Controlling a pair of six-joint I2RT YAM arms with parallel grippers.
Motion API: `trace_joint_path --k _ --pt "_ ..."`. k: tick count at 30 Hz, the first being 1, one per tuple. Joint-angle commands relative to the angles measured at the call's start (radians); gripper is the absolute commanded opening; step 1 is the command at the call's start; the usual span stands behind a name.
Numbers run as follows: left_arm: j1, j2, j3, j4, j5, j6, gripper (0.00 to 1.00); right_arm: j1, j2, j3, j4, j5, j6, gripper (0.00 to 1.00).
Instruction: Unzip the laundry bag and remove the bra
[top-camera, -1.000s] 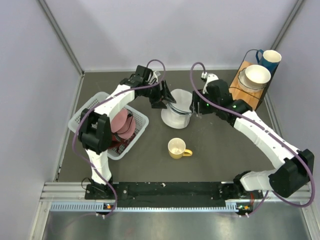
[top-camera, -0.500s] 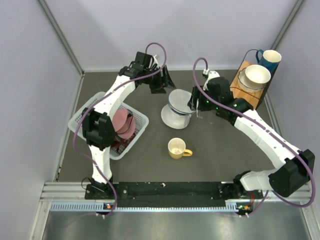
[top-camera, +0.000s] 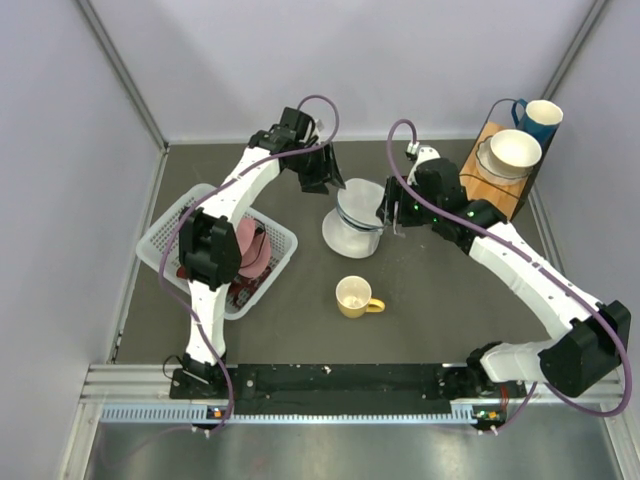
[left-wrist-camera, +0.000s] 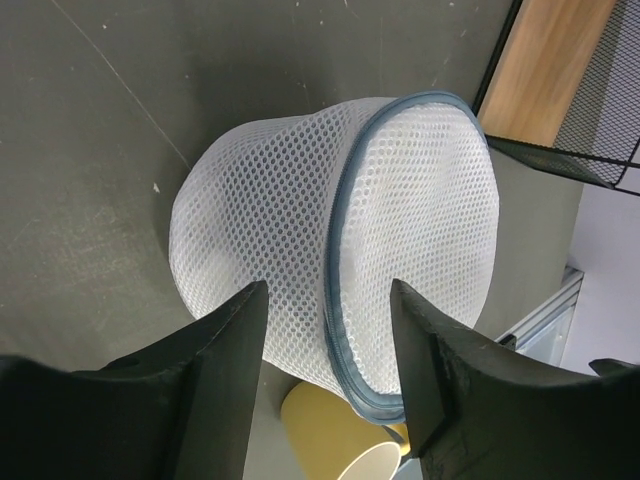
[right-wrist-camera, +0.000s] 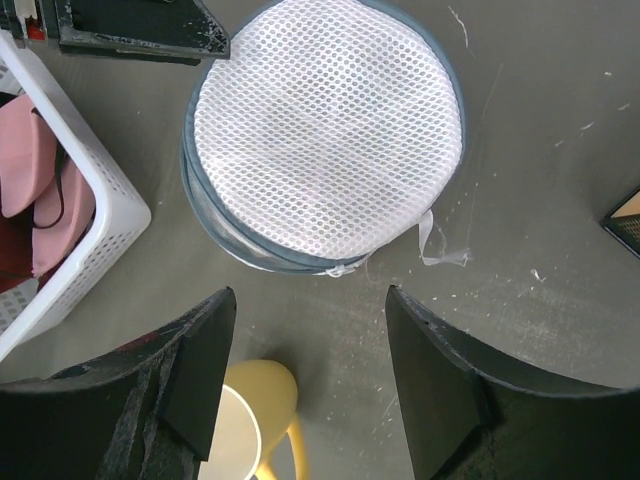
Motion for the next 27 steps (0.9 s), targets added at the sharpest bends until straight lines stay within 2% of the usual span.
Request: trace_joint_path --k 1,7,10,13,15,18,27 --pt "-0.006 -0.001 0.046 0.026 0.031 0.015 0.55 0.009 -0.028 0.012 0.015 -0.004 0.013 0.62" --pt "-0.006 0.016 0.048 0.026 0.077 0.026 0.55 0.008 -0.028 0.012 0.014 0.005 0.018 0.62" --pt "-0.008 0.017 0.051 0.027 0.094 0.027 0.50 0.009 -0.027 0.012 0.012 0.005 0.018 0.62" --pt "-0.008 0.013 0.050 0.027 0.088 0.026 0.33 0.009 -0.027 0.013 0.010 0.008 0.016 0.61" --pt "-0.009 -0.001 0.046 0.030 0.069 0.024 0.14 0.009 -0.028 0.013 0.010 0.008 0.016 0.60" --pt "-0.009 -0.030 0.051 0.030 0.060 0.030 0.00 0.009 -0.025 0.012 0.010 0.010 0.018 0.60" --pt "-0.055 -0.168 0.039 0.027 0.075 0.047 0.00 0.005 -0.013 0.055 -0.002 0.031 0.015 0.63"
